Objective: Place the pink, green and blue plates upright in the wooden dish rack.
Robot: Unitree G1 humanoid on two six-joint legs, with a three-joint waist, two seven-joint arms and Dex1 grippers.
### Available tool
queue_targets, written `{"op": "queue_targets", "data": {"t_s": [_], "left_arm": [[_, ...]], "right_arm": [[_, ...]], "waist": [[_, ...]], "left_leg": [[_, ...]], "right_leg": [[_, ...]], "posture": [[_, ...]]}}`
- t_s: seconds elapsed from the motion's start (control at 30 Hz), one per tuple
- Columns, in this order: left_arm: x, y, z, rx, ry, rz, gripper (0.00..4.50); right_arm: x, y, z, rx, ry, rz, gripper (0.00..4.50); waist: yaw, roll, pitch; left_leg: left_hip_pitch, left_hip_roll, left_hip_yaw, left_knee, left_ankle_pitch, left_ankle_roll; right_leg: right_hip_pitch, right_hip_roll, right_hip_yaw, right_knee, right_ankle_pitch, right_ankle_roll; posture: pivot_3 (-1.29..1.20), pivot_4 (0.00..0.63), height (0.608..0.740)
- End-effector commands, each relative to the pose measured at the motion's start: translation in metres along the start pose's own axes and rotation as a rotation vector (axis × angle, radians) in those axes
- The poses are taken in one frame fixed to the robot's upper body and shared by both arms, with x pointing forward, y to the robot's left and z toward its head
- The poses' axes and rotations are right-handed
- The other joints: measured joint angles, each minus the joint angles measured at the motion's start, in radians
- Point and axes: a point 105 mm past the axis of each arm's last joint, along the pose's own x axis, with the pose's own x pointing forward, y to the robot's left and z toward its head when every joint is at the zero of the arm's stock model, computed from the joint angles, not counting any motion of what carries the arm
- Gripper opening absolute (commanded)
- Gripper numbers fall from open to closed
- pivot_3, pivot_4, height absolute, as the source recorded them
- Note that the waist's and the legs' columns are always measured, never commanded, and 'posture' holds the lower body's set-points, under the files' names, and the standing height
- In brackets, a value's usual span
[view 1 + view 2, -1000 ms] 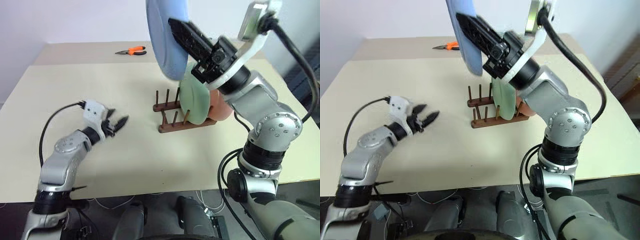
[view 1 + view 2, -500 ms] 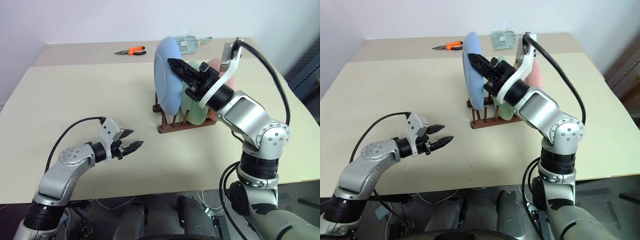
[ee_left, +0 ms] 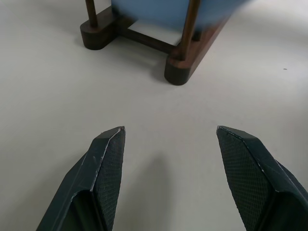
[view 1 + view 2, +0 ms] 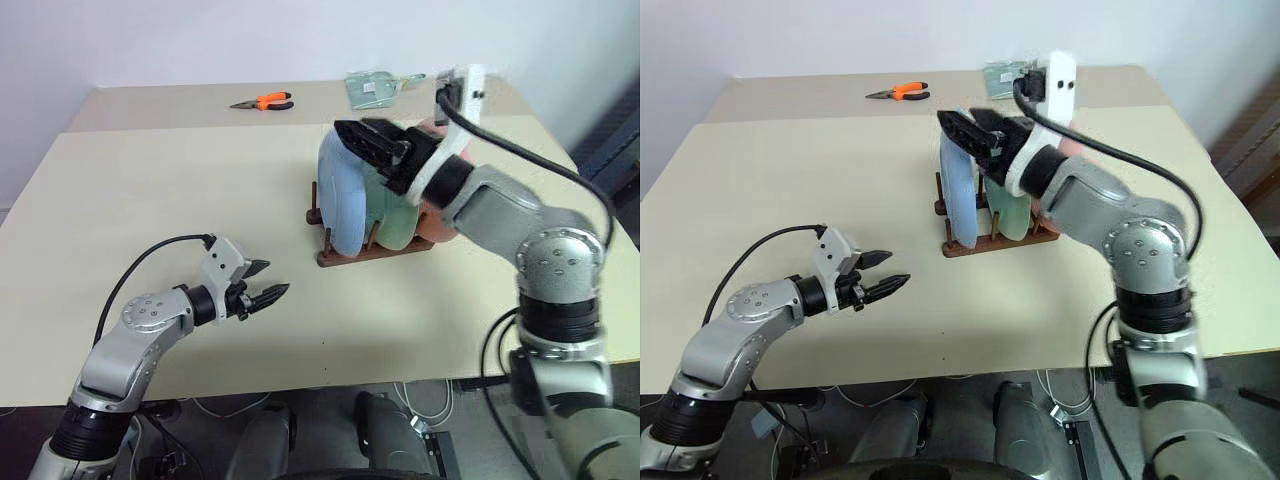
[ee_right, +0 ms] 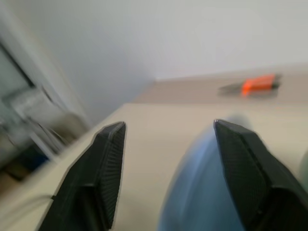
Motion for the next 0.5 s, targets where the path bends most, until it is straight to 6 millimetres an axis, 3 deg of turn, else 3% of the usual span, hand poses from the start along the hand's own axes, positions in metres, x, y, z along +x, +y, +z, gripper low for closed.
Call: {"op": "queue_targets", "data": {"t_s": [0.03,0.13,0.2,0.27,0.37,0.5], "left_arm": [[0.0,0.0,0.007,0.033,-0.024,0.009,3.09],[-0.001,0.01,0.002,0.046,-0.009,0.041,3.09],[-0.003,0.02,-0.004,0.058,0.012,0.079,3.09],[-0.004,0.027,-0.01,0.073,0.035,0.106,3.09],[-0.007,0.041,-0.016,0.069,0.042,0.159,3.09],[-0.013,0.051,-0.021,0.097,0.056,0.205,3.09]], "right_arm": [[-0.027,0.013,0.051,-0.212,-0.16,0.138,2.97],[-0.067,-0.024,0.066,-0.284,-0.144,0.031,2.97],[-0.105,-0.053,0.059,-0.315,-0.053,-0.08,2.97],[-0.137,-0.07,0.039,-0.319,0.064,-0.149,2.97],[-0.179,-0.093,-0.005,-0.288,0.253,-0.233,2.97],[-0.211,-0.112,-0.059,-0.292,0.454,-0.298,2.97]], "waist": [[0.0,0.0,0.0],[0.008,-0.002,-0.001],[0.02,-0.004,-0.002],[0.028,-0.005,-0.003],[0.024,-0.002,-0.003],[0.014,-0.001,-0.003]], "left_leg": [[0.0,0.0,0.0,0.0,0.0,0.0],[0.0,0.0,-0.001,0.001,0.0,0.0],[0.001,0.0,-0.001,0.001,0.0,0.001],[0.001,0.001,0.0,0.001,-0.001,0.001],[0.001,0.0,0.002,0.001,-0.001,0.002],[0.002,0.001,0.006,0.001,-0.002,0.002]], "right_leg": [[0.0,0.0,0.0,0.0,0.0,0.0],[0.002,0.0,-0.001,-0.001,0.0,0.0],[0.004,-0.001,-0.001,-0.002,-0.001,0.0],[0.006,-0.001,-0.002,-0.005,-0.001,0.0],[0.007,-0.003,-0.002,-0.008,-0.001,0.0],[0.006,-0.003,0.0,-0.008,0.0,0.0]], "posture": [[0.0,0.15,0.74],[0.0,0.15,0.74],[0.0,0.15,0.74],[0.0,0.15,0.74],[0.0,0.15,0.74],[0.0,0.15,0.74]]}}
